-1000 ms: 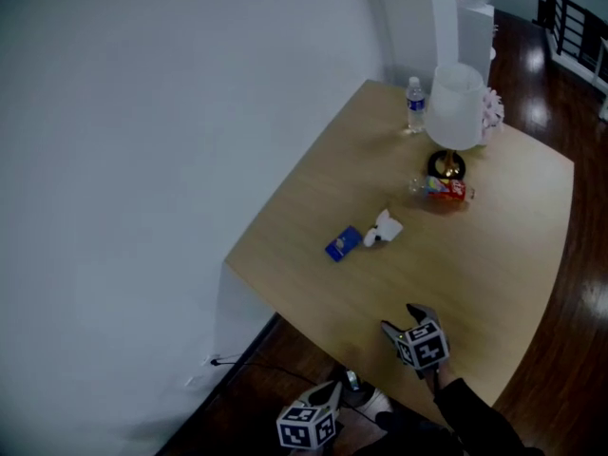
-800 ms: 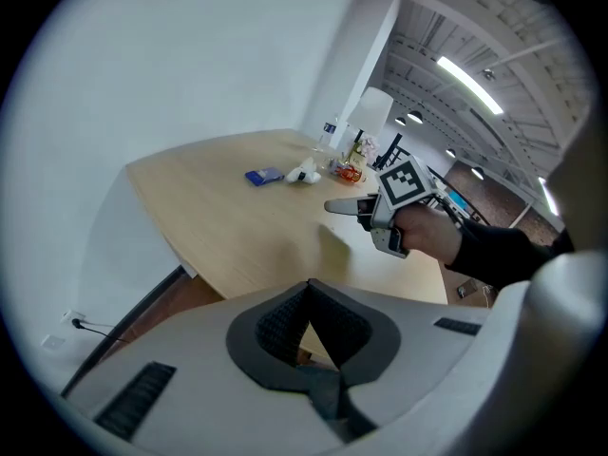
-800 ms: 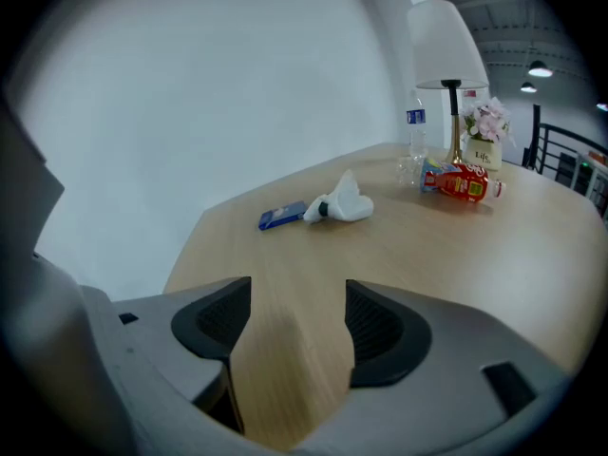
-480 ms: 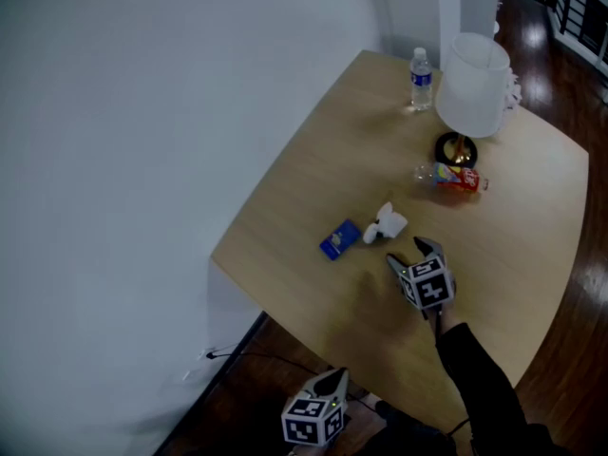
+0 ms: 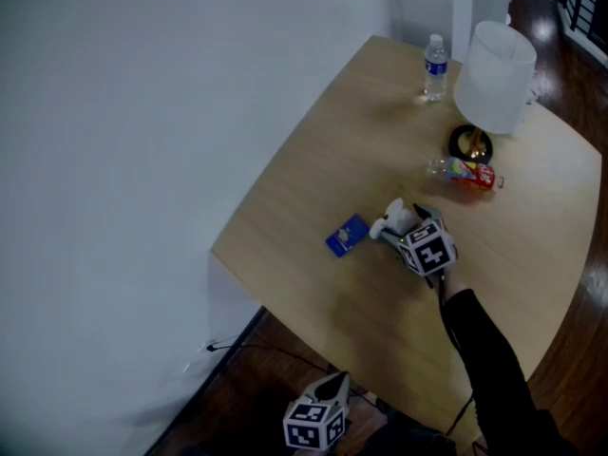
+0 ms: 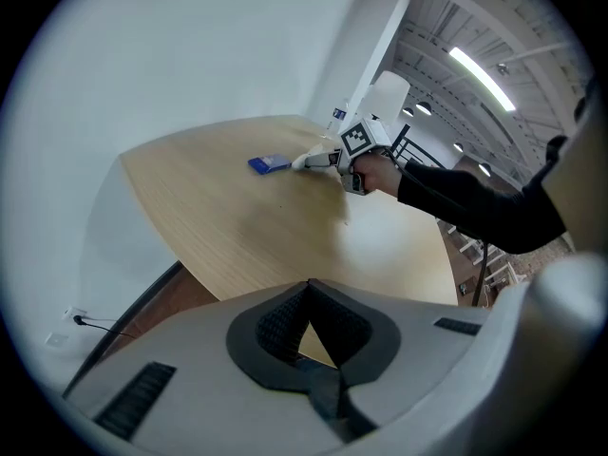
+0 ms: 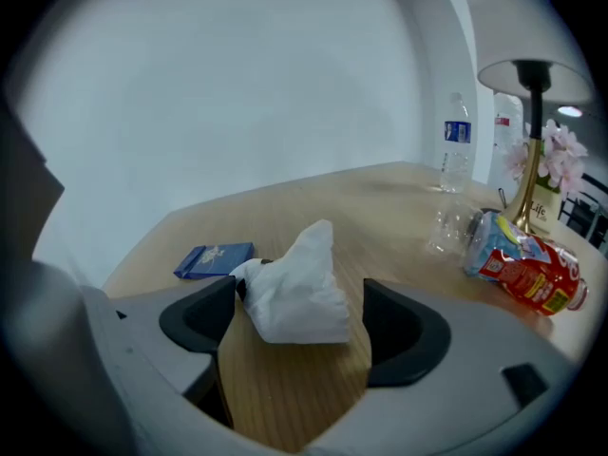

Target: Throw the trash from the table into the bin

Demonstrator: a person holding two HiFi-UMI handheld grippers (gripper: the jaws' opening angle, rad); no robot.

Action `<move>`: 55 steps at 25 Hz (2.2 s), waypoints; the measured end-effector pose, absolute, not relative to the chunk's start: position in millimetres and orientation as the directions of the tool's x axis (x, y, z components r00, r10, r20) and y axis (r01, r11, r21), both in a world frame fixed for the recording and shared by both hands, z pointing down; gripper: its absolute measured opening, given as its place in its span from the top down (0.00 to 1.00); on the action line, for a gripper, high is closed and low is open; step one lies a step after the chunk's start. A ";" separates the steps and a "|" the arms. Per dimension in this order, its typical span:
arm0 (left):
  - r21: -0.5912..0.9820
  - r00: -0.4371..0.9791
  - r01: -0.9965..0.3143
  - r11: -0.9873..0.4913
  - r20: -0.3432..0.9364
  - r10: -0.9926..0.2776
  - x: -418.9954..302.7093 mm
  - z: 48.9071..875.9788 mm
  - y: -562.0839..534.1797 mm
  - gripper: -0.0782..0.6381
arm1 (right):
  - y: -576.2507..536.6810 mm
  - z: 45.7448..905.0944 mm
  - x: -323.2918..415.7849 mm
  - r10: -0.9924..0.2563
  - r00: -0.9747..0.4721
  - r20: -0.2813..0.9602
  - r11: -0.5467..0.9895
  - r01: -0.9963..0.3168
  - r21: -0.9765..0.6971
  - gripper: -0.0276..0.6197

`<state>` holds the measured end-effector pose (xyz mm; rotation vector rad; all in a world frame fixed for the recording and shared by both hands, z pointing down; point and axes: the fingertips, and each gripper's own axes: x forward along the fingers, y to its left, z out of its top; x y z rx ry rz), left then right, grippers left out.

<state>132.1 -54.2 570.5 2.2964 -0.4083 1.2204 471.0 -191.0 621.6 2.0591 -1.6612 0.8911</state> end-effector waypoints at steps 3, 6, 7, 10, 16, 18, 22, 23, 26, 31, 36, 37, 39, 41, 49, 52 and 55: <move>0.295 0.553 -0.479 -0.827 0.833 -0.023 130.1 571.6 -50.0 0.88 | -191.8 620.5 469.3 -0.738 0.108 0.666 -0.248 -0.961 -0.118 0.31; 0.299 0.556 -0.478 -0.826 0.831 -0.021 124.9 573.6 -48.3 0.88 | -189.3 621.1 462.8 -0.744 0.094 0.662 -0.262 -0.952 -0.158 0.54; 0.300 0.559 -0.478 -0.826 0.829 -0.022 123.9 573.5 -48.3 0.88 | -187.7 621.1 462.0 -0.743 0.096 0.663 -0.269 -0.949 -0.164 0.59; 0.299 0.571 -0.479 -0.825 0.820 -0.035 121.3 569.8 -49.6 0.88 | -181.2 617.1 460.9 -0.739 0.104 0.665 -0.286 -0.943 -0.170 0.66; 0.282 0.593 -0.499 -0.819 0.801 -0.085 97.3 559.7 -47.8 0.88 | -149.2 581.2 435.3 -0.763 0.102 0.638 -0.275 -0.945 -0.178 0.69; 0.277 0.596 -0.509 -0.815 0.796 -0.102 85.7 557.1 -45.3 0.88 | -133.0 567.3 415.5 -0.774 0.087 0.628 -0.253 -0.951 -0.180 0.70; 0.272 0.605 -0.536 -0.799 0.784 -0.139 61.0 553.6 -35.3 0.88 | -94.8 547.6 366.7 -0.782 0.045 0.622 -0.207 -0.959 -0.192 0.70; 0.274 0.608 -0.544 -0.794 0.780 -0.148 53.8 553.2 -31.5 0.88 | -84.1 545.0 352.1 -0.781 0.029 0.623 -0.197 -0.959 -0.202 0.70; 0.284 0.620 -0.567 -0.773 0.766 -0.172 31.3 552.3 -15.7 0.88 | -48.5 542.0 303.8 -0.771 -0.027 0.636 -0.157 -0.960 -0.230 0.70; 0.297 0.620 -0.616 -0.729 0.754 -0.216 -12.7 556.1 11.1 0.88 | 6.1 543.7 219.2 -0.736 -0.127 0.665 -0.072 -0.962 -0.264 0.70; 0.321 0.605 -0.685 -0.654 0.751 -0.265 -53.2 569.3 42.9 0.88 | 43.6 544.3 160.5 -0.698 -0.214 0.684 0.031 -0.963 -0.269 0.70; 0.324 0.600 -0.699 -0.637 0.751 -0.277 -61.9 570.5 46.6 0.88 | 47.6 543.3 151.2 -0.691 -0.226 0.687 0.047 -0.962 -0.269 0.70; 0.323 0.588 -0.724 -0.609 0.751 -0.300 -78.5 572.6 50.1 0.88 | 52.3 542.4 134.5 -0.682 -0.247 0.689 0.073 -0.960 -0.272 0.70; 0.318 0.574 -0.746 -0.585 0.752 -0.323 -92.2 575.0 53.2 0.88 | 55.7 543.4 118.9 -0.670 -0.272 0.691 0.105 -0.956 -0.274 0.70; 0.313 0.520 -0.818 -0.483 0.762 -0.386 -132.8 588.7 65.9 0.88 | 62.9 573.6 45.3 -0.544 -0.403 0.736 0.274 -0.914 -0.298 0.70; 0.314 0.495 -0.842 -0.438 0.773 -0.398 -142.9 600.2 71.6 0.88 | 65.6 597.7 23.6 -0.480 -0.431 0.764 0.318 -0.897 -0.306 0.70; 0.321 0.476 -0.858 -0.401 0.791 -0.385 -148.6 616.0 79.1 0.88 | 67.9 624.5 8.5 -0.418 -0.444 0.792 0.342 -0.885 -0.315 0.70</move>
